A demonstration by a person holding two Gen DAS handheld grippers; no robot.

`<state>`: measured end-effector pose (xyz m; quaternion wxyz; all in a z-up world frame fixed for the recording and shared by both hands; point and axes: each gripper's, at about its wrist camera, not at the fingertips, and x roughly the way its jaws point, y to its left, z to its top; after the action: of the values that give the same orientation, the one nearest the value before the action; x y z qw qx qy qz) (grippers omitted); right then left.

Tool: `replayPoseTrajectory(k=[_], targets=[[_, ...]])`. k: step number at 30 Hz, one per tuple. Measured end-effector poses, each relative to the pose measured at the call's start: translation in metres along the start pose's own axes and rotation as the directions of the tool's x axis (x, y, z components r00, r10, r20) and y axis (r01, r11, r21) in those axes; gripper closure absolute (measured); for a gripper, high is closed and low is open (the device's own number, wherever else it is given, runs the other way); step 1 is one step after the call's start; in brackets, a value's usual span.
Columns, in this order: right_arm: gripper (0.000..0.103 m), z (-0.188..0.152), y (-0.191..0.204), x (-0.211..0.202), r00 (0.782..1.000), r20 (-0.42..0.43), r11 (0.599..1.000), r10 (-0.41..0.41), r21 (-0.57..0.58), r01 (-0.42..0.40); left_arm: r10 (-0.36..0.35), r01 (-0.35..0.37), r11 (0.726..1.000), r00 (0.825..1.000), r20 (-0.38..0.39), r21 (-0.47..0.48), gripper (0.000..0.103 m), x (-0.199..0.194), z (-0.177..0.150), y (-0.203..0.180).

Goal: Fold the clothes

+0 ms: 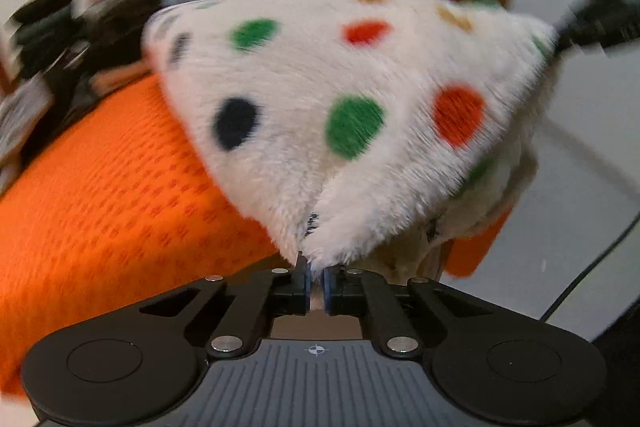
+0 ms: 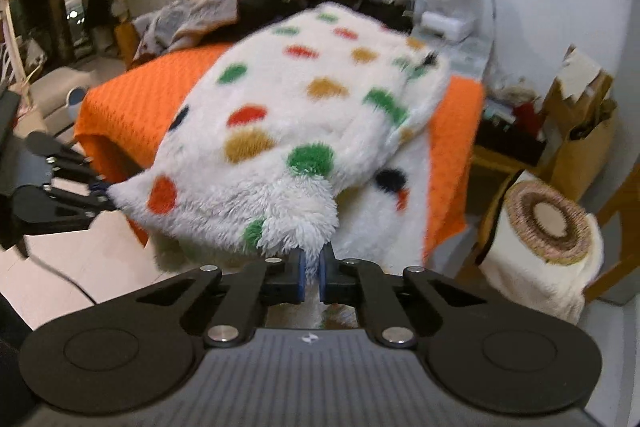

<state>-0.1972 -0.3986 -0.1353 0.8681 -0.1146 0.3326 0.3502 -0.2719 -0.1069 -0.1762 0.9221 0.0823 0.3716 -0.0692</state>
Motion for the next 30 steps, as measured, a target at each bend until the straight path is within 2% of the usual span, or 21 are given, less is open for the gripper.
replayPoseTrajectory(k=[5, 9, 16, 18, 19, 20, 22, 26, 30], targets=[[0.096, -0.001, -0.002, -0.021, 1.0, 0.019, 1.0, -0.016, 0.014, 0.016, -0.011, 0.009, 0.981, 1.0, -0.008, -0.194, 0.095, -0.035, 0.009, 0.0], [0.096, -0.01, -0.006, -0.025, 1.0, 0.006, 0.999, -0.027, 0.042, 0.027, -0.023, 0.017, 0.975, 0.999, -0.024, -0.221, 0.095, -0.036, 0.006, -0.005], [0.093, -0.033, -0.013, -0.001, 0.995, -0.099, 0.996, -0.026, 0.086, 0.035, -0.094, 0.076, 0.96, 0.994, -0.056, -0.271, 0.092, -0.028, -0.007, -0.001], [0.087, -0.034, -0.017, -0.001, 0.993, -0.111, 0.992, -0.033, 0.117, 0.046, -0.093, 0.077, 0.957, 0.995, -0.044, -0.28, 0.082, -0.034, -0.006, 0.0], [0.078, -0.034, -0.018, -0.002, 0.993, -0.112, 0.99, -0.037, 0.128, 0.051, -0.089, 0.075, 0.956, 0.995, -0.036, -0.284, 0.071, -0.037, -0.004, 0.0], [0.066, -0.032, -0.019, -0.007, 0.994, -0.098, 0.99, -0.041, 0.129, 0.053, -0.084, 0.073, 0.955, 0.996, -0.028, -0.288, 0.057, -0.04, -0.002, 0.0], [0.054, -0.027, -0.02, -0.015, 0.996, -0.07, 0.99, -0.048, 0.129, 0.057, -0.075, 0.069, 0.952, 0.997, -0.009, -0.297, 0.047, -0.046, 0.003, 0.002], [0.042, -0.008, -0.02, -0.029, 0.998, -0.003, 0.993, -0.057, 0.106, 0.057, -0.054, 0.061, 0.95, 0.998, 0.032, -0.305, 0.037, -0.052, 0.024, 0.013], [0.036, 0.019, -0.021, -0.034, 0.997, 0.067, 0.993, -0.045, 0.108, 0.037, -0.021, 0.037, 0.953, 0.998, 0.055, -0.302, 0.034, -0.048, 0.047, 0.031]])
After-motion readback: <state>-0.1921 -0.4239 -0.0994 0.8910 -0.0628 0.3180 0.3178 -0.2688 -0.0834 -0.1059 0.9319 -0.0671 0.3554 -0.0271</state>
